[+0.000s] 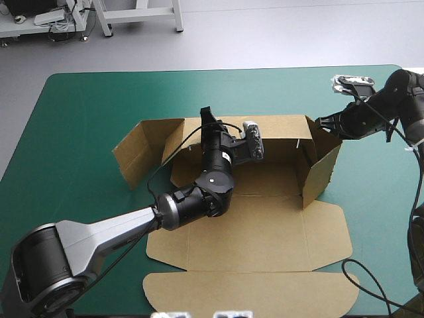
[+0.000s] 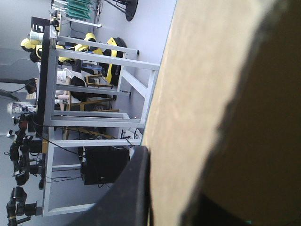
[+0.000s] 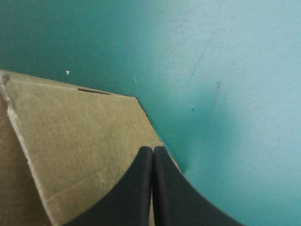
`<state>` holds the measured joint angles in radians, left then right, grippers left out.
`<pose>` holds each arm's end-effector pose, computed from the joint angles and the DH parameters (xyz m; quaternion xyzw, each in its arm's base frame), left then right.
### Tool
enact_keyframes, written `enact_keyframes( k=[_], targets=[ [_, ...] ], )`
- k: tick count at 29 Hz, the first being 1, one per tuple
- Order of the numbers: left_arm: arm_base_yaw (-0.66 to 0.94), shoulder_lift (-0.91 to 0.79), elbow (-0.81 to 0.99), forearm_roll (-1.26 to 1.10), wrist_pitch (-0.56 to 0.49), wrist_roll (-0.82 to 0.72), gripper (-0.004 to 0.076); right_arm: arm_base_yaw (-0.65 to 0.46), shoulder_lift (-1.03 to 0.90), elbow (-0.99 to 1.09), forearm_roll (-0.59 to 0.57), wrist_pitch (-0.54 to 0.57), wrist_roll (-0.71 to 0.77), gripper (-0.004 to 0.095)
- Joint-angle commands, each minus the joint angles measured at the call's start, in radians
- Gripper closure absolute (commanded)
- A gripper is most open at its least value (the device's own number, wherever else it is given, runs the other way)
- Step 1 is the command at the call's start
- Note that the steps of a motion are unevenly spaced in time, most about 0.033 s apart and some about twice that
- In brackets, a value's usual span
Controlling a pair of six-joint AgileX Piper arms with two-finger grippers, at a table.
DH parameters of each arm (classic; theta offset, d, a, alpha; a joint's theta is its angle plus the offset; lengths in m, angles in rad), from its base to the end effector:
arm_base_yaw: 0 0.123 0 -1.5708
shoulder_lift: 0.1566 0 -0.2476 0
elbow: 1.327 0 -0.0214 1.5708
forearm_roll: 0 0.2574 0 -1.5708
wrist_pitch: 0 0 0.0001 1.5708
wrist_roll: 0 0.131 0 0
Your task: Fold the box
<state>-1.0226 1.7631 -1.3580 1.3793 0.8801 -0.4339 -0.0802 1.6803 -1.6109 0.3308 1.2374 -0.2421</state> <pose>0.2978 -0.2974 0.2512 0.5142 0.6363 0.3206 0.4775 0.3690 0.0107 0.2715 -0.0527 0.9701 0.1328 0.1962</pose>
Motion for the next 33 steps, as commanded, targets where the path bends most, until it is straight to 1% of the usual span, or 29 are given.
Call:
enact_keyframes(
  k=[1,5,8,10,13,16,17,19,23,26,28,31,32,33],
  targets=[
    [-0.004,-0.051,-0.025,0.031,0.028,-0.023,0.0733,-0.002,-0.074,0.003,0.055,-0.017,-0.03,0.0926],
    [-0.004,-0.051,-0.025,0.025,0.013,-0.019,0.0733,-0.002,-0.109,0.073,0.122,-0.073,-0.071,0.0926],
    [-0.004,-0.051,-0.025,0.019,0.001,-0.011,0.0733,-0.002,-0.153,0.154,0.144,-0.134,-0.093,0.0926],
    [-0.004,-0.051,-0.025,0.012,-0.003,0.006,0.0733,-0.002,-0.189,0.22,0.146,-0.188,-0.105,0.0926],
    [-0.004,-0.044,-0.025,-0.014,-0.003,0.037,0.0733,-0.002,-0.254,0.351,0.169,-0.312,-0.138,0.0926],
    [-0.004,-0.034,-0.025,-0.037,-0.005,0.066,0.0733,-0.002,-0.32,0.477,0.271,-0.428,-0.226,0.0926],
    [-0.004,-0.031,-0.025,-0.044,-0.005,0.071,0.0733,-0.002,-0.344,0.528,0.325,-0.472,-0.273,0.0926],
    [-0.004,-0.024,-0.025,-0.061,-0.008,0.099,0.0733,-0.002,-0.375,0.593,0.406,-0.528,-0.34,0.0927],
    [-0.004,-0.014,-0.025,-0.095,-0.012,0.139,0.0733,-0.002,-0.417,0.723,0.587,-0.643,-0.538,0.0926],
    [-0.004,-0.014,-0.025,-0.102,-0.018,0.139,0.0733,-0.002,-0.431,0.798,0.73,-0.675,-0.729,0.0926],
    [-0.004,-0.014,-0.025,-0.102,-0.018,0.139,0.0733,-0.002,-0.43,0.833,0.793,-0.665,-0.844,0.0926],
    [-0.002,-0.014,-0.025,-0.102,-0.018,0.139,0.0733,-0.002,-0.431,0.842,0.798,-0.616,-0.96,0.0926],
    [-0.002,-0.014,-0.025,-0.102,-0.018,0.144,0.0733,-0.002,-0.433,0.84,0.795,-0.603,-0.976,0.0919],
    [-0.002,-0.014,-0.025,-0.102,-0.018,0.154,0.0733,-0.002,-0.438,0.834,0.793,-0.601,-0.976,0.0886]
  ],
)
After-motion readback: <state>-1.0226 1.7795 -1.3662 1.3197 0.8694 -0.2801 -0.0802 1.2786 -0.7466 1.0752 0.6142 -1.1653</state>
